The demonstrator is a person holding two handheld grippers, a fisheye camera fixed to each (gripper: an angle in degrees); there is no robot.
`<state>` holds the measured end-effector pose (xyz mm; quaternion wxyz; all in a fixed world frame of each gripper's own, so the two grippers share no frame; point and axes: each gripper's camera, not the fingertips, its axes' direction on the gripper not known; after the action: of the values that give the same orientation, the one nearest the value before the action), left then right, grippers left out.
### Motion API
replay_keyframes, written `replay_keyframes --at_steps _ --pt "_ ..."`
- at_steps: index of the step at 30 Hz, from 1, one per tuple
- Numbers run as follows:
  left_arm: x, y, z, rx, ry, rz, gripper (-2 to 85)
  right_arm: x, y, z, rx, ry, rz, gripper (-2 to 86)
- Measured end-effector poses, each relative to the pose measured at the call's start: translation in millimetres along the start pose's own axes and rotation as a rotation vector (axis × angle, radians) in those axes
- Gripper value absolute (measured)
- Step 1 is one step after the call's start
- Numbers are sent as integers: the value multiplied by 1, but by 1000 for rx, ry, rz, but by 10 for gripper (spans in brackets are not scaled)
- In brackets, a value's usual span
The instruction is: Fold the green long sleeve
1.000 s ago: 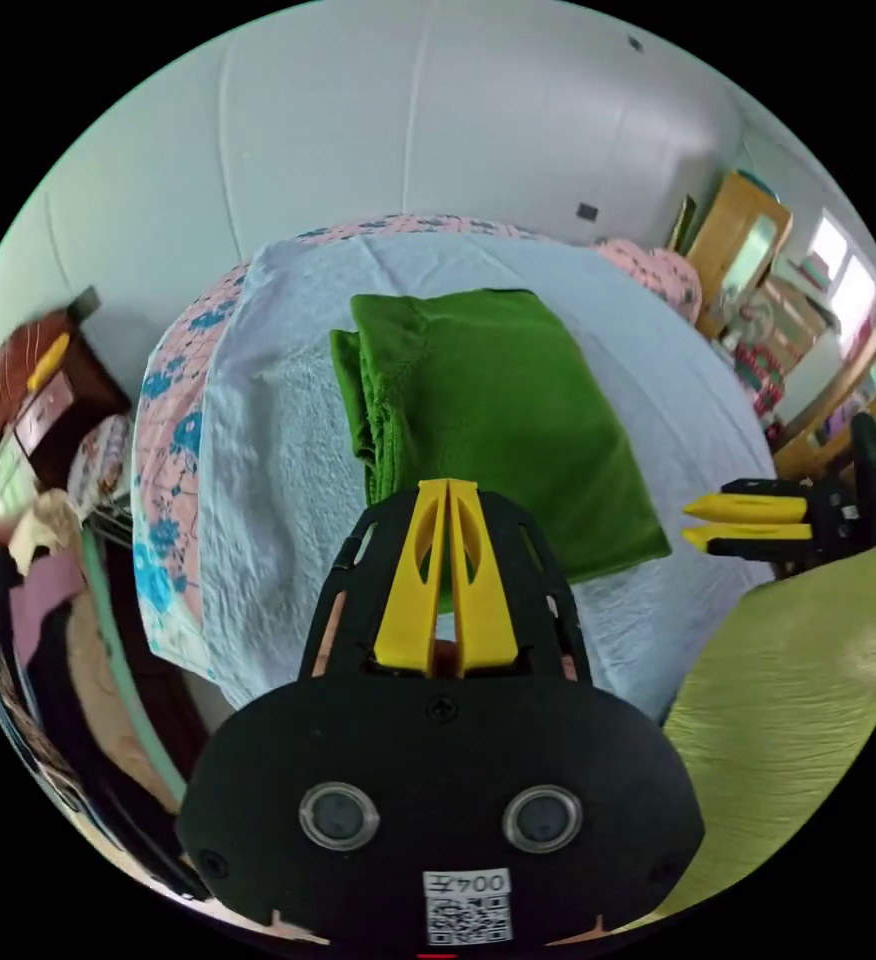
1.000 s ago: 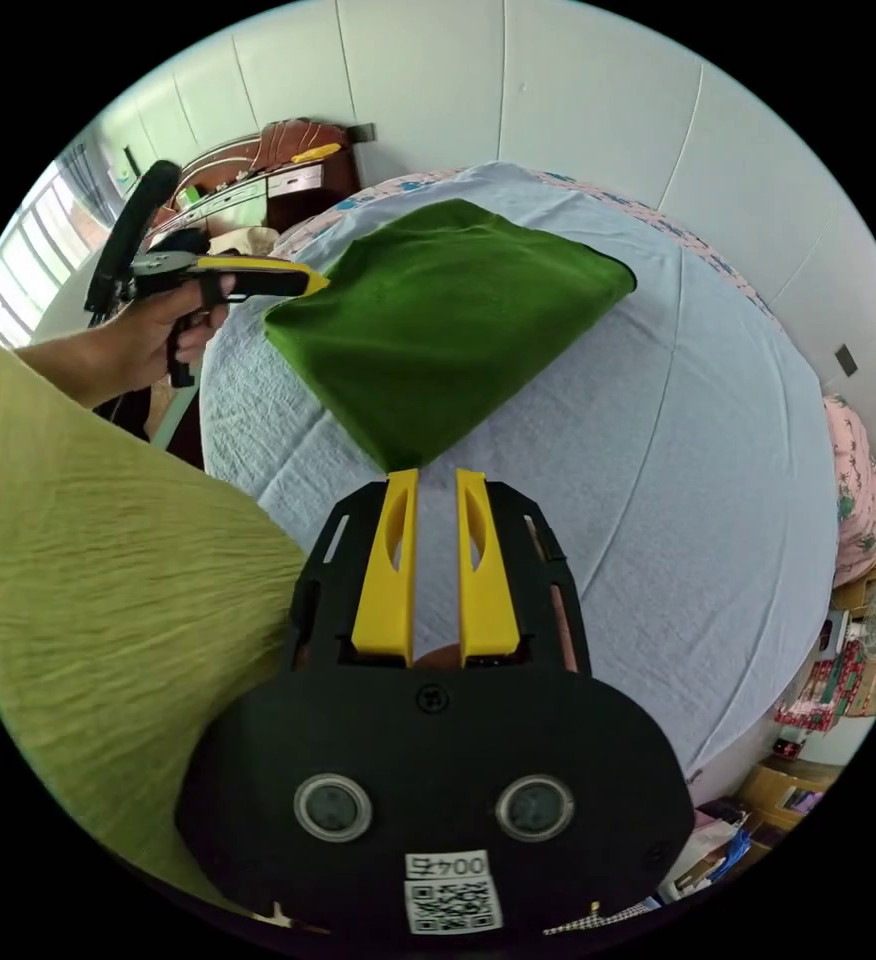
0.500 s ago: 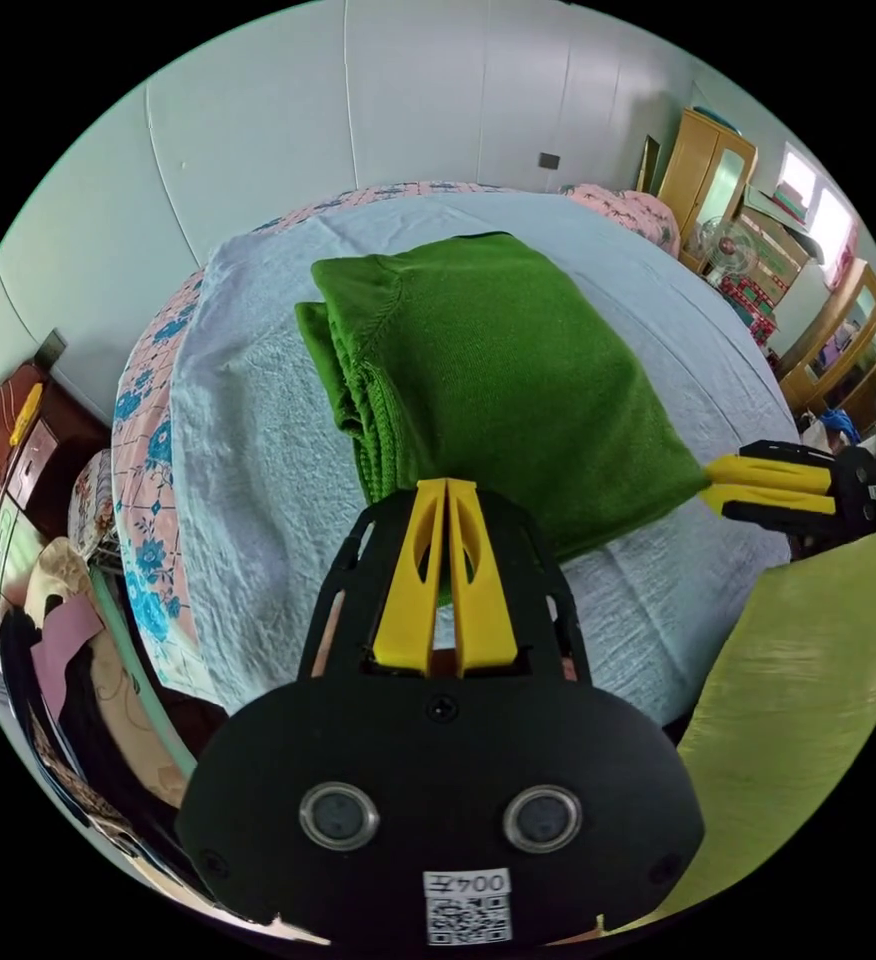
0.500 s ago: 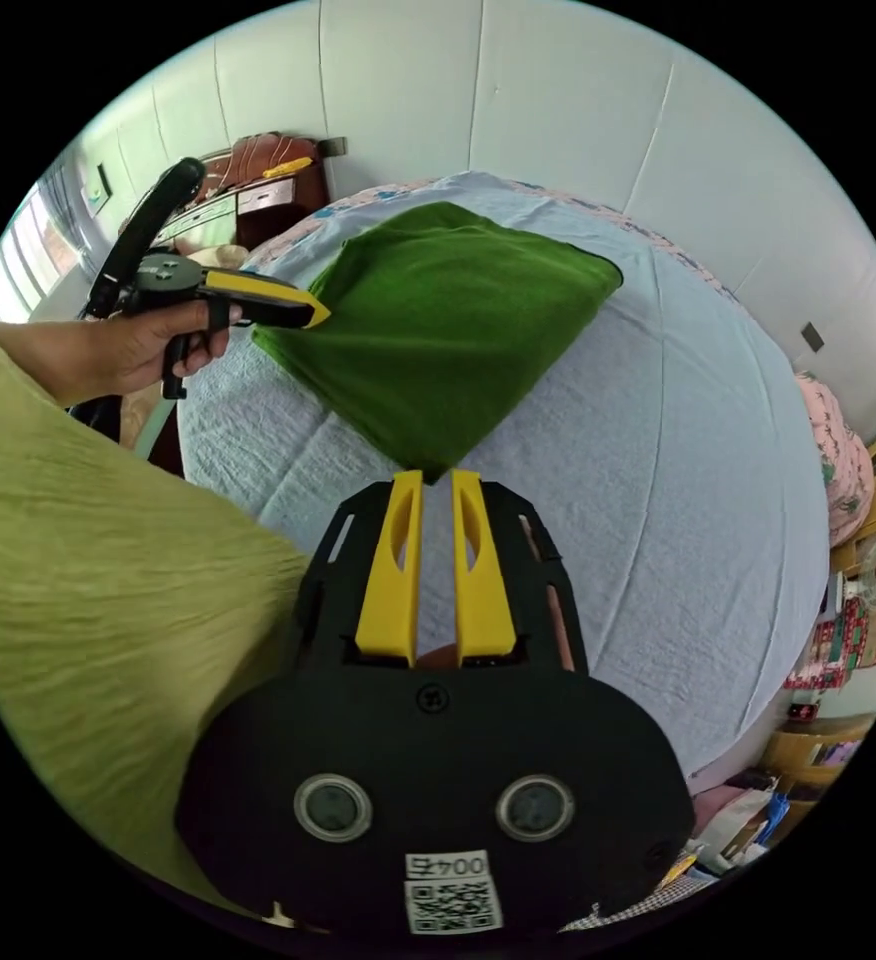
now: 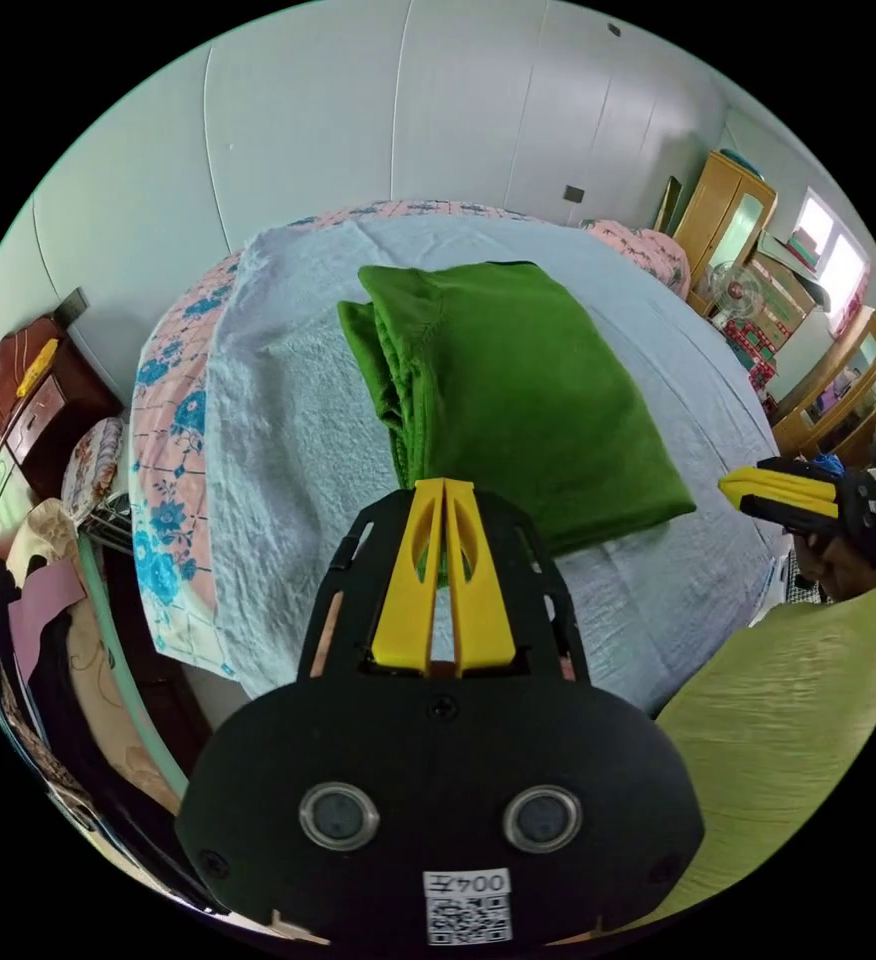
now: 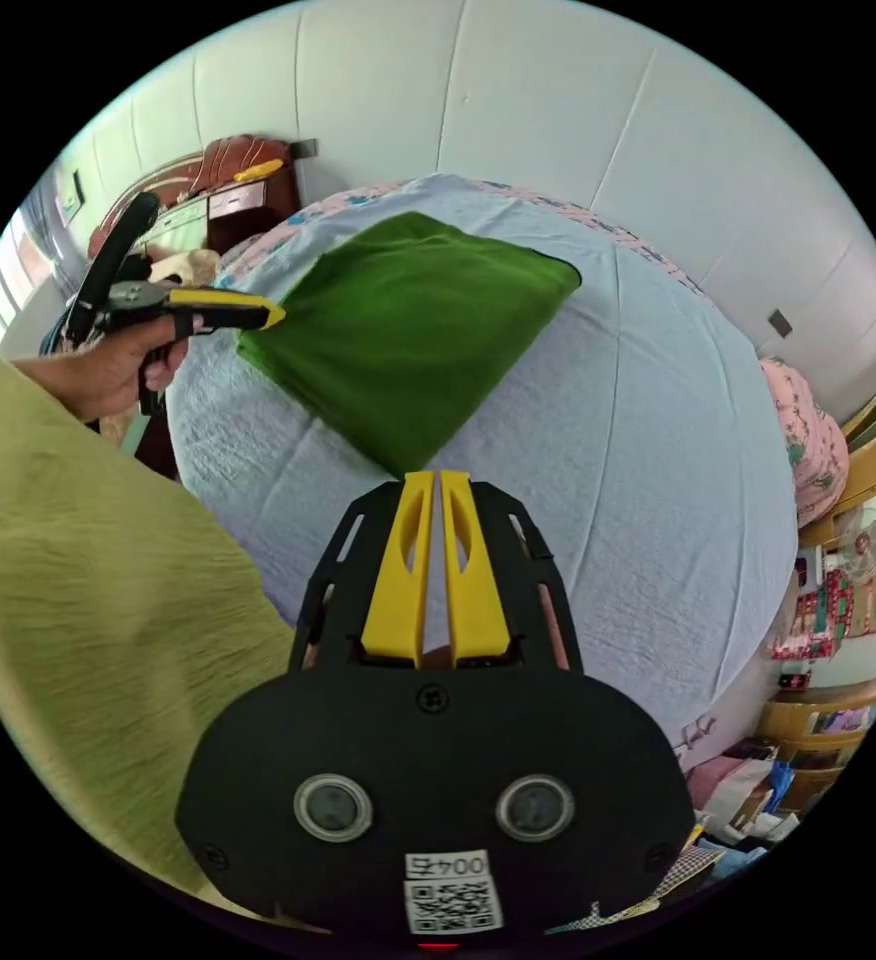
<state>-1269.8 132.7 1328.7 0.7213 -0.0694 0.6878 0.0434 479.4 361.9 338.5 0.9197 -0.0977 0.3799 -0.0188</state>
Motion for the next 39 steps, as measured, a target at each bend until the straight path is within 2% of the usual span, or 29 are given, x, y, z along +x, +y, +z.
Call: replay_keyframes --at_steps 6,11,14,17,22,26,28,31,37,39 --pt "26 -39 -36 176 -59 123 2 10 -39 -14 23 -100 41 53" --pt "48 -104 -1 117 -161 247 2 -19 -81 25 -94 -44 -48 57" --pt "38 -126 25 35 -182 230 1 -38 -86 45 -174 6 -129 54" --pt "17 -127 49 -58 -219 191 1 -42 -87 45 -164 25 -140 52" --pt "-23 -97 49 66 -82 104 1 -30 -90 44 -185 -30 -111 52" --pt "-34 -101 47 47 -51 118 1 -16 -87 42 -170 -90 -45 53" --pt "-49 -108 36 18 15 43 2 -6 -88 36 -183 -133 -12 55" --pt "-78 -97 -2 68 84 -29 3 5 -80 6 -88 -187 38 56" --pt "-112 -8 -25 -116 269 -92 14 0 -59 -13 -49 -225 63 64" --pt "-111 19 -33 -101 291 -90 23 -1 -51 -14 -29 -204 81 67"
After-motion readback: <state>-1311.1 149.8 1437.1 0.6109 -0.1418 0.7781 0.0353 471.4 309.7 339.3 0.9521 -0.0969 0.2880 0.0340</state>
